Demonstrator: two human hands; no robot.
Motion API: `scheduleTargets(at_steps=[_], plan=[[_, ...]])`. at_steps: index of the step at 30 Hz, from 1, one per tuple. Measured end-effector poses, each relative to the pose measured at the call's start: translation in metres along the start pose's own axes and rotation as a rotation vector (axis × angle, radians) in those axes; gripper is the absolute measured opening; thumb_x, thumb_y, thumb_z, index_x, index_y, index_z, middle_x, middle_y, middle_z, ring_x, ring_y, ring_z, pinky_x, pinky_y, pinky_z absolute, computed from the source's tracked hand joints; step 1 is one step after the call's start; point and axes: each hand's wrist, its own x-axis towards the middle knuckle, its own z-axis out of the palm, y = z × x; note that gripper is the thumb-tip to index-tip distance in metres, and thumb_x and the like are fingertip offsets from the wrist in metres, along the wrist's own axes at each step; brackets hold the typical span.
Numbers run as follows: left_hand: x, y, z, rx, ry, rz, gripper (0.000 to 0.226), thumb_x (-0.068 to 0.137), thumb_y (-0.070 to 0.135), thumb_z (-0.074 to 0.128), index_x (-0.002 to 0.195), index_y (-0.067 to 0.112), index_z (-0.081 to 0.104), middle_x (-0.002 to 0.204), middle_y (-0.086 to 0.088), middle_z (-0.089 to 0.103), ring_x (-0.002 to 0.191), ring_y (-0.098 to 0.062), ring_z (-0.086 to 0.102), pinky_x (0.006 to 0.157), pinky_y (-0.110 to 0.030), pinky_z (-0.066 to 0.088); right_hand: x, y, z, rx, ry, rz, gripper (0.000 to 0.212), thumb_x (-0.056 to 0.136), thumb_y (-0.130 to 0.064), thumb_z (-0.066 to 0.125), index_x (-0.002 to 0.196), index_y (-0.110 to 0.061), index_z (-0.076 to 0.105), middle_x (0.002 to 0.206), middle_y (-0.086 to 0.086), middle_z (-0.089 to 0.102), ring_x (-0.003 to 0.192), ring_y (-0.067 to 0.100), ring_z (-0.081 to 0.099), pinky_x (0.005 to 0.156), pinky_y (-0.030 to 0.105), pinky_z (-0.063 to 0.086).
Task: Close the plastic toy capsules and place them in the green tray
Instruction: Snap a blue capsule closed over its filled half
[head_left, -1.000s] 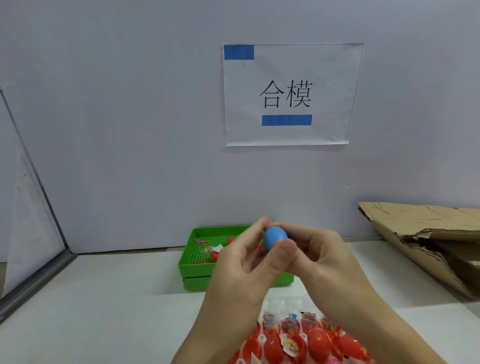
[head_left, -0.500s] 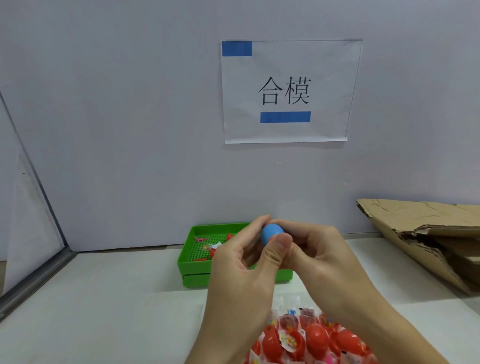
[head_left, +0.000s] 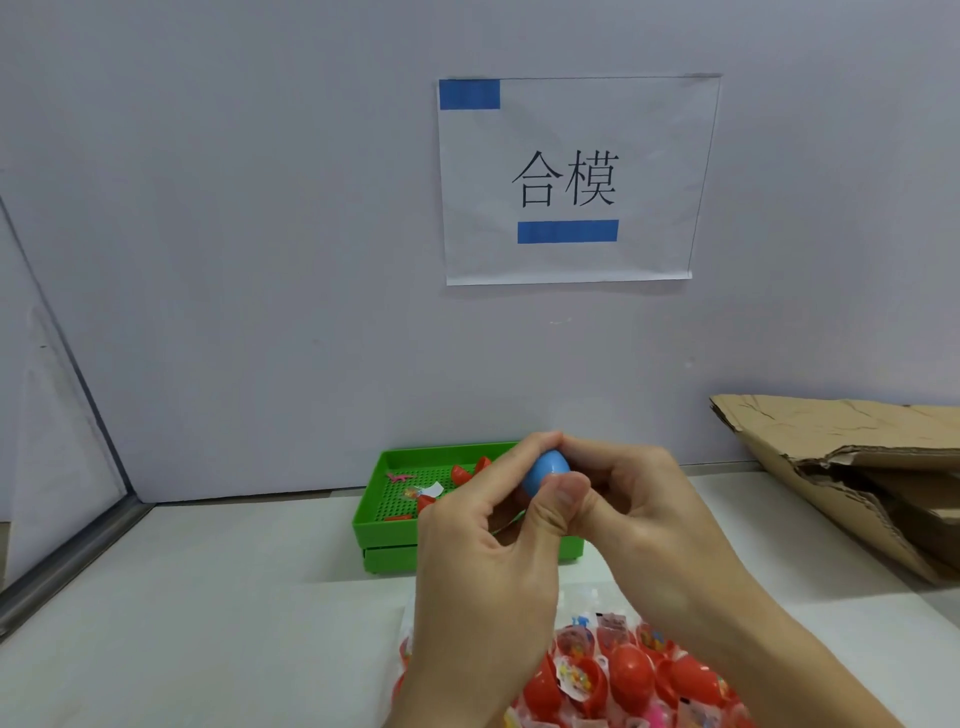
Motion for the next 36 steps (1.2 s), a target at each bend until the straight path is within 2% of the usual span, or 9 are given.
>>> scheduleTargets(at_steps=[7, 10, 13, 17, 25, 28, 30, 32, 36], plan=[[0.000, 0.003, -0.002, 0.021, -0.026, 0.013, 0.034, 0.077, 0.052, 0.062, 0.108, 0.039, 0.067, 0.091, 0.020, 0.075, 0.084, -0.001, 0.072, 0.072, -0.020, 0.059, -0.001, 0.003, 0.000, -0.047, -0.001, -0.014, 0.019, 0.100, -0.006, 0.056, 0.100, -0.011, 0.074, 0.089, 0.003, 0.077, 0.086, 0.016, 0.074, 0.074, 0.022, 0.057], [0.004, 0.004, -0.011, 0.018, -0.105, -0.021, 0.041, 0.075, 0.062, 0.068, 0.111, 0.042, 0.070, 0.100, 0.024, 0.072, 0.093, 0.002, 0.070, 0.073, -0.015, 0.057, 0.002, 0.002, -0.005, 0.147, -0.032, 0.068, 0.022, 0.088, -0.022, 0.063, 0.100, -0.011, 0.078, 0.097, 0.009, 0.078, 0.094, 0.023, 0.074, 0.080, 0.029, 0.058], [0.006, 0.006, -0.020, 0.087, -0.190, -0.035, 0.058, 0.064, 0.063, 0.076, 0.119, 0.047, 0.066, 0.108, 0.026, 0.069, 0.104, 0.002, 0.065, 0.075, -0.014, 0.056, 0.004, -0.006, -0.013, 0.465, -0.120, 0.257, 0.040, 0.084, -0.035, 0.060, 0.099, -0.002, 0.076, 0.093, 0.022, 0.074, 0.083, 0.028, 0.073, 0.072, 0.029, 0.057], [0.007, 0.005, -0.021, 0.125, -0.088, 0.047, 0.034, 0.073, 0.037, 0.081, 0.106, 0.042, 0.073, 0.099, 0.023, 0.072, 0.095, -0.002, 0.070, 0.075, -0.015, 0.056, 0.005, -0.009, -0.019, 0.585, -0.184, 0.374, 0.048, 0.084, -0.045, 0.057, 0.092, -0.002, 0.078, 0.077, 0.018, 0.071, 0.066, 0.025, 0.068, 0.061, 0.027, 0.055], [0.008, 0.010, -0.019, 0.154, -0.024, 0.087, 0.028, 0.076, 0.037, 0.074, 0.101, 0.048, 0.070, 0.088, 0.023, 0.073, 0.082, -0.001, 0.071, 0.072, -0.011, 0.053, 0.006, -0.006, -0.010, 0.608, -0.159, 0.395, 0.056, 0.090, -0.056, 0.056, 0.088, -0.003, 0.077, 0.076, 0.017, 0.068, 0.059, 0.023, 0.066, 0.055, 0.026, 0.054], [0.008, 0.011, -0.017, 0.085, 0.038, 0.022, 0.018, 0.077, 0.047, 0.078, 0.094, 0.049, 0.073, 0.085, 0.019, 0.075, 0.079, -0.003, 0.072, 0.070, -0.012, 0.054, 0.007, -0.007, -0.011, 0.533, -0.121, 0.427, 0.072, 0.084, -0.063, 0.047, 0.091, 0.002, 0.077, 0.082, 0.021, 0.070, 0.057, 0.023, 0.064, 0.054, 0.026, 0.053], [0.009, 0.011, -0.016, -0.102, 0.122, -0.115, 0.022, 0.071, 0.048, 0.075, 0.089, 0.036, 0.079, 0.083, 0.007, 0.077, 0.080, -0.010, 0.074, 0.068, -0.014, 0.055, 0.007, -0.008, -0.011, 0.359, -0.010, 0.361, 0.059, 0.078, -0.062, 0.058, 0.087, -0.007, 0.079, 0.079, 0.019, 0.069, 0.056, 0.022, 0.063, 0.052, 0.025, 0.052], [0.010, 0.010, -0.015, -0.332, 0.127, -0.295, 0.034, 0.068, 0.044, 0.071, 0.089, 0.019, 0.081, 0.086, -0.008, 0.078, 0.083, -0.020, 0.075, 0.069, -0.019, 0.057, 0.005, -0.006, -0.013, 0.027, 0.108, 0.177, 0.035, 0.075, -0.055, 0.076, 0.091, -0.024, 0.074, 0.084, 0.006, 0.069, 0.068, 0.017, 0.068, 0.060, 0.026, 0.055], [0.011, 0.012, -0.011, -0.600, 0.051, -0.473, 0.035, 0.074, 0.035, 0.067, 0.082, 0.004, 0.080, 0.085, -0.021, 0.075, 0.077, -0.022, 0.075, 0.065, -0.022, 0.058, 0.003, -0.003, -0.011, -0.238, 0.102, -0.193, 0.047, 0.071, -0.027, 0.080, 0.116, -0.033, 0.068, 0.108, -0.010, 0.070, 0.104, 0.013, 0.068, 0.082, 0.027, 0.057]])
